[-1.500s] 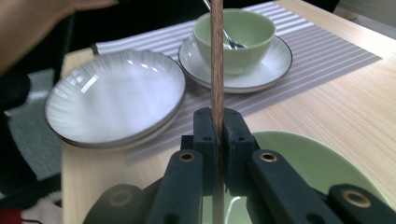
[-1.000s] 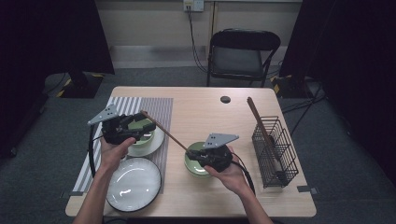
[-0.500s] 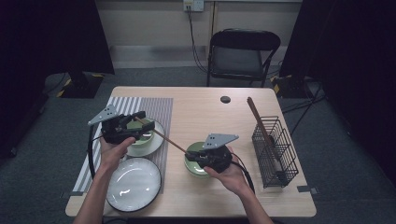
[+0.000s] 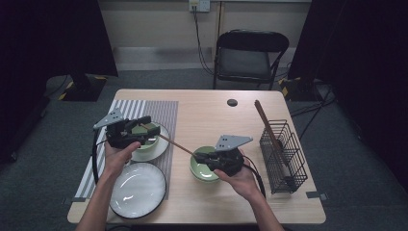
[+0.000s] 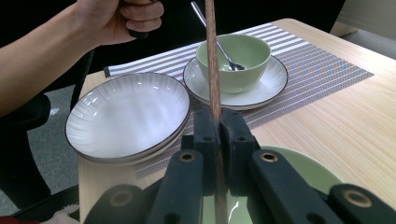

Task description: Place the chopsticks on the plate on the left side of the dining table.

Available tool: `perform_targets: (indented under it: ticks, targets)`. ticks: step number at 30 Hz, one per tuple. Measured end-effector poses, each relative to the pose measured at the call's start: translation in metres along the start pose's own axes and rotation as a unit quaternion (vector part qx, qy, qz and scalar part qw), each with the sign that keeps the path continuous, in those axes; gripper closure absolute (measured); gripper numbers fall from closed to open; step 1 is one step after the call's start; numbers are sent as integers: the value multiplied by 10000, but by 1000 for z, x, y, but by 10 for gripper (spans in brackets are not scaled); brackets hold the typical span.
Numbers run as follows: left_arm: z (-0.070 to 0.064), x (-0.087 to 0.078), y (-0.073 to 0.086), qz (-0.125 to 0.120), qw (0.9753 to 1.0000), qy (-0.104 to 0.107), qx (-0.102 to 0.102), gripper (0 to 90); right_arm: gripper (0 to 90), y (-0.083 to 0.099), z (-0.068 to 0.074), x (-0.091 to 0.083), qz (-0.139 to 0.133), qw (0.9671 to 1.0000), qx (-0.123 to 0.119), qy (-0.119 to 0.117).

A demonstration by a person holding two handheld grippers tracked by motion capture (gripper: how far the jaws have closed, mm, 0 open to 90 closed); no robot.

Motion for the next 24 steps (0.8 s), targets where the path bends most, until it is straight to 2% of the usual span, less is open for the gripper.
perform_targets:
  ticks: [5,8,11,15,20,24]
  targets:
    - [-1,0,0,-14,10000,13,64,330,863,-1,0,-2,-38,10000,-5,-23]
    - [-2,1,0,-4,10000,43,11,326,862,-2,1,-4,-54,10000,-7,-34]
    - [-2,1,0,-5,10000,11,76,326,861,-4,2,-10,-57,10000,-34,50]
    - [-3,3,2,54,10000,39,44,326,863,-8,1,-15,-184,9998,-16,43]
    - [-5,8,4,151,9997,1,173,349,865,-9,-1,-21,-275,9996,0,53]
    - [-4,11,7,194,9997,-4,164,353,865,-8,-2,-22,-248,9997,-1,91]
Point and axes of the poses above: each handheld gripper's, and its own axes: x roughly forward along the jaws, y roughly out of its underside, z roughly to its left, the point moved 10 cm from there along x, roughly forward along the jaws, and after that the axes turned 13 degrees about z, right-handed, at the moved point
